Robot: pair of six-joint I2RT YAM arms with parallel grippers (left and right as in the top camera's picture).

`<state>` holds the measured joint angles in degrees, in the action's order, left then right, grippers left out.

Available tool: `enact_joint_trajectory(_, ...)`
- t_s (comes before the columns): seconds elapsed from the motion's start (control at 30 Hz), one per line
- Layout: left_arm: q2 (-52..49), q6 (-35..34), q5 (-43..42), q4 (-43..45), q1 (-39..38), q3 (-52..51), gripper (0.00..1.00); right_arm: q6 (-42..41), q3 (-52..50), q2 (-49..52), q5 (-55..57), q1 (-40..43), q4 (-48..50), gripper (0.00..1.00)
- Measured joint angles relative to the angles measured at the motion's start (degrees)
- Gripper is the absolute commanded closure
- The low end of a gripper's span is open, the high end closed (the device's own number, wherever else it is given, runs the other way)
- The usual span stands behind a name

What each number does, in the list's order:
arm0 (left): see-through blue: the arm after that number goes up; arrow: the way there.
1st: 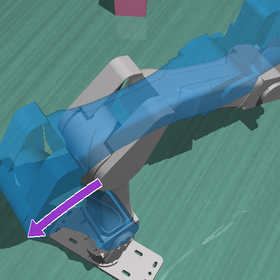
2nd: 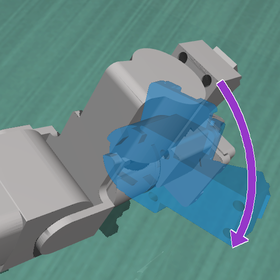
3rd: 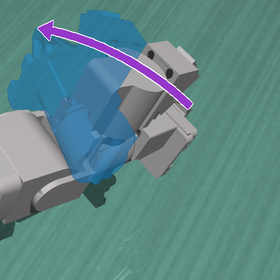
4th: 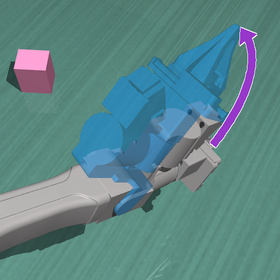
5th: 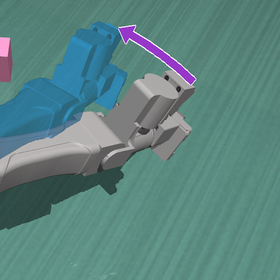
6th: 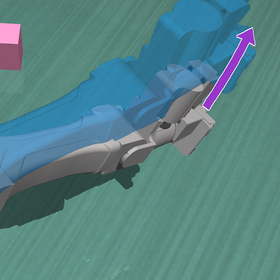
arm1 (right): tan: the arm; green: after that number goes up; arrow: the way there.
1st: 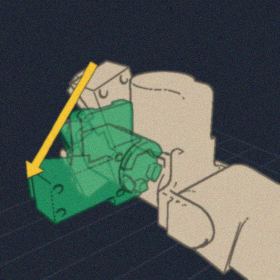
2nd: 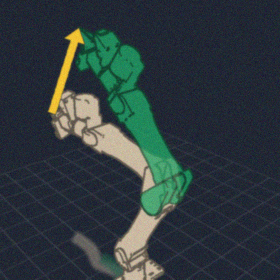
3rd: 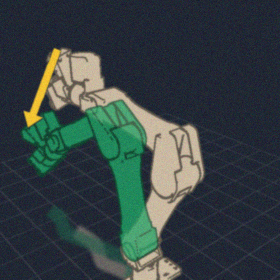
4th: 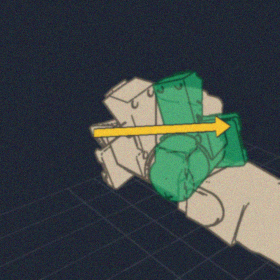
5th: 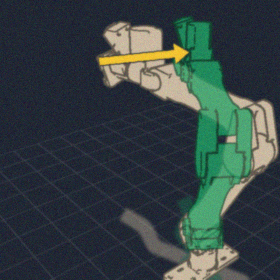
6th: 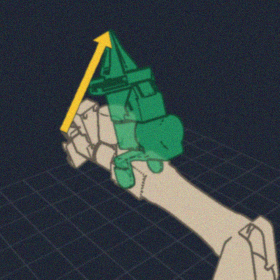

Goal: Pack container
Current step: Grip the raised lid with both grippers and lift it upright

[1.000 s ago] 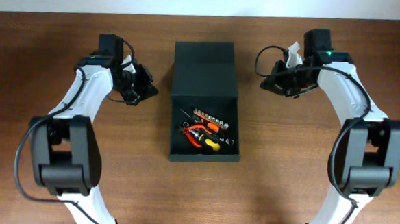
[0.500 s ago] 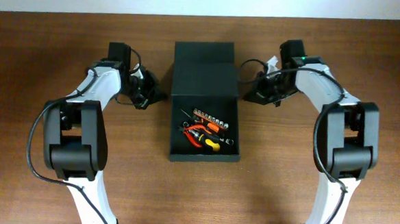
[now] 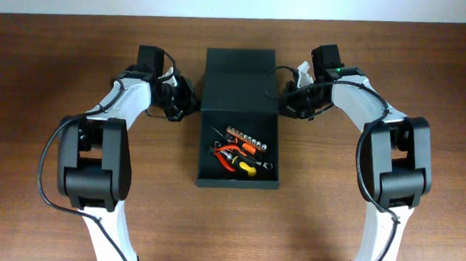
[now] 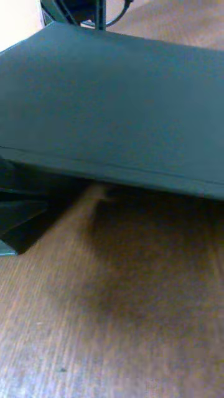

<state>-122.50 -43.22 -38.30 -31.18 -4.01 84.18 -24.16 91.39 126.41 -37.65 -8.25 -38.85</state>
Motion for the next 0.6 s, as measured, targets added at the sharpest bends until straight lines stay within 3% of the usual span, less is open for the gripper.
enact_joint_trajectory(0.27,0.0,-0.15,-2.47,6.43,0.55,0.0,0.98,1.53,0.02,0.31,-2.51,0.72,4.17,0.96)
enact_joint_trajectory(0.6,0.0,4.66,-5.11,6.4,0.98,0.37,0.98,9.49,0.0,0.2,-3.85,1.25,4.85,0.96)
